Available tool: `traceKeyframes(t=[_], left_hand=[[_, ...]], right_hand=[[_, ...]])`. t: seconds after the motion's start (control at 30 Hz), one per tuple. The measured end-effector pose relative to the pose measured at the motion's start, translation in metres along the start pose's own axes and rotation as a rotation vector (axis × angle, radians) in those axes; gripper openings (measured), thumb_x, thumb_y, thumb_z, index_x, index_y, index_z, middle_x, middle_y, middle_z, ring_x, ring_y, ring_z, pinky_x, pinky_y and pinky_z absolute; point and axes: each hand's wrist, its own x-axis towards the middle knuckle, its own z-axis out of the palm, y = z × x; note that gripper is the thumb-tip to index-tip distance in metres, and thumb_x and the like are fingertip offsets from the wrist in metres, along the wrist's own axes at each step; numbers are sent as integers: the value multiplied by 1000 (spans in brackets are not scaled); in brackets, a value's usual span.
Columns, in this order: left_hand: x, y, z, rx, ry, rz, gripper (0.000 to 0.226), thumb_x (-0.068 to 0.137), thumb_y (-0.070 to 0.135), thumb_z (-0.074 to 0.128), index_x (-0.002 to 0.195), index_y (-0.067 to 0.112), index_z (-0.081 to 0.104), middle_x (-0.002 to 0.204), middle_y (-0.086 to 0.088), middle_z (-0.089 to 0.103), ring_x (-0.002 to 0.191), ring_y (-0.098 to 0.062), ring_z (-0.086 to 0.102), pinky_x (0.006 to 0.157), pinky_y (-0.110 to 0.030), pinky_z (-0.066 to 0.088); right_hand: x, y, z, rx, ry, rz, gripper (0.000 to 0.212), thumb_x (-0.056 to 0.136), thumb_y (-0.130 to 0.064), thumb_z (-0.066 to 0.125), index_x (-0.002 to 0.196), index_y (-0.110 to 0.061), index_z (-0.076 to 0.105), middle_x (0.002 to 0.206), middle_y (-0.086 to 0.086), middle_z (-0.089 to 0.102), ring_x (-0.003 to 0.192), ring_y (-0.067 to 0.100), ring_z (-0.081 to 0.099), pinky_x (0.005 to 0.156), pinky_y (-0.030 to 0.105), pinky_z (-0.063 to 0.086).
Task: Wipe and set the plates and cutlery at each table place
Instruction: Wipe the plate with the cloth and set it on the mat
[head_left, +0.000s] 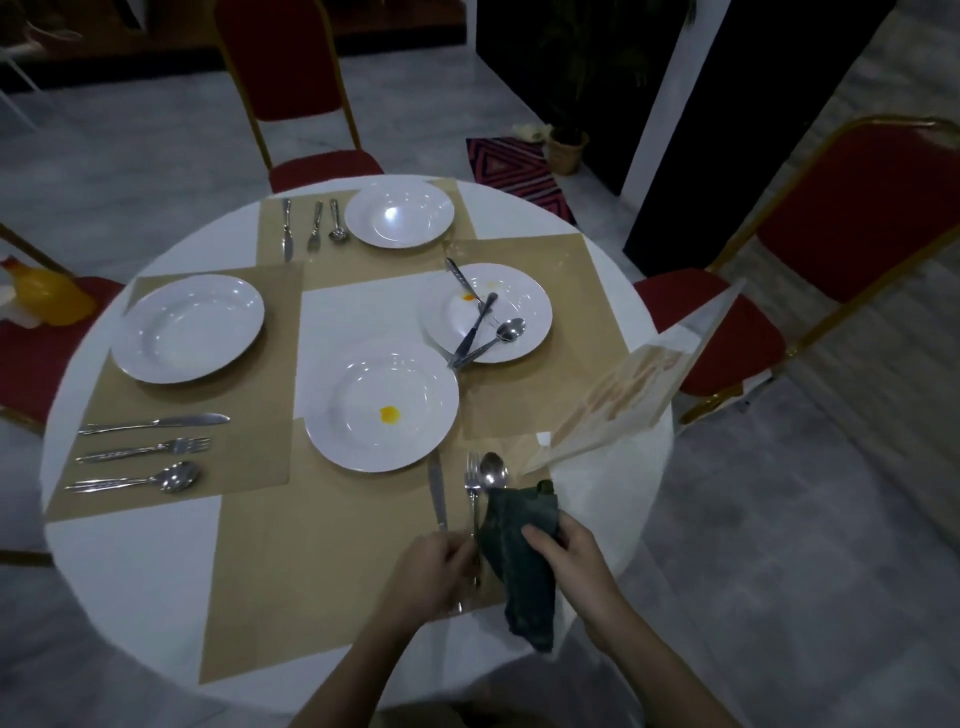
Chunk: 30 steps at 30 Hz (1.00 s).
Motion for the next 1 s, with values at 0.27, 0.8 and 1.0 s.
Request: traceKeyframes(t=[0.27, 0.8, 1.0], left_hand=[[-9, -30, -67, -450, 312, -205, 31, 99, 25, 50, 84, 8, 70, 72, -10, 72, 53, -22, 60, 49, -32, 49], [74, -71, -158, -727, 332, -249, 17, 94, 21, 57, 107, 12, 64, 99, -7, 73, 87, -20, 70, 70, -31, 58], [83, -76, -169, -728, 342, -141, 22, 92, 11, 57, 107, 25, 65, 98, 6, 73, 93, -16, 69, 75, -37, 60]], right_hand=[[43, -34, 81, -27, -69, -25, 16, 97, -21, 57, 111, -20, 65, 104, -3, 71, 99, 13, 67, 83, 25, 55], [159, -78, 156, -689, 106, -362, 35, 88, -7, 57, 122, -16, 56, 110, 0, 61, 101, 11, 59, 81, 23, 48], [192, -90, 165, -867, 248, -556, 43, 89, -5, 58, 132, -9, 50, 122, 5, 54, 112, 17, 50, 93, 29, 44]])
